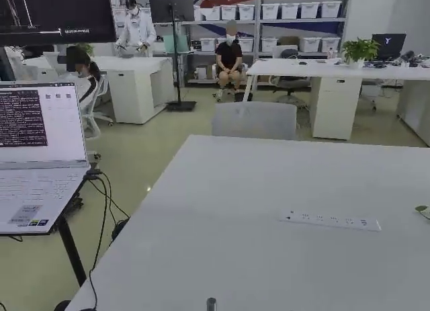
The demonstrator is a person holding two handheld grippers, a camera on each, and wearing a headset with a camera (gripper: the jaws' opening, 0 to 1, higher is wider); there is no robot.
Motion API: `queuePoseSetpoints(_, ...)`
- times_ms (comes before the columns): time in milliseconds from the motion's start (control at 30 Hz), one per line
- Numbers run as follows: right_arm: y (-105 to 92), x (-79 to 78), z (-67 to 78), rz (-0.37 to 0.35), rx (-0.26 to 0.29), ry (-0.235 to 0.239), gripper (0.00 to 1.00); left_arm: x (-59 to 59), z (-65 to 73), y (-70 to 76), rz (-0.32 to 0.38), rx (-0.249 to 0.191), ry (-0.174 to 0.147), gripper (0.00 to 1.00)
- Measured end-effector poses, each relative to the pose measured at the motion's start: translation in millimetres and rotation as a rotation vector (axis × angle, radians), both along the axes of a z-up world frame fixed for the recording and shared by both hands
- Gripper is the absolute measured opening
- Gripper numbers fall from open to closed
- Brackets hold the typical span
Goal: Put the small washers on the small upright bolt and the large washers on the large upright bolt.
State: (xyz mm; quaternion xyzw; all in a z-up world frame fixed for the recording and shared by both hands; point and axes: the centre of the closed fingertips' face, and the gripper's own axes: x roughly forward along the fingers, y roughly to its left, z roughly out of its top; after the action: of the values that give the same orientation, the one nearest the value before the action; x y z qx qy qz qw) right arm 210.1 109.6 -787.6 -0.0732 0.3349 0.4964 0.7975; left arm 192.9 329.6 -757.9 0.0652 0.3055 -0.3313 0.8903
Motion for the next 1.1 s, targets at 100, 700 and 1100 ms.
queuePoseSetpoints(100,1.1,1.4,1.1,-0.001,-0.013,-0.005,0.9,-0.8,1.6,0.4,-0.016,-0.019,0.001,0.86)
queuePoseSetpoints(700,18.0,16.7,1.1,0.07,-0.123,-0.038,0.84,2.1,2.0,7.4,-0.092,0.025,-0.008,0.84)
queuePoseSetpoints(1100,30.8,32.6,-11.0,0.18,-0.228,-0.06,0.73,3.7,1.0,10.9,-0.103,0.022,-0.009,0.81)
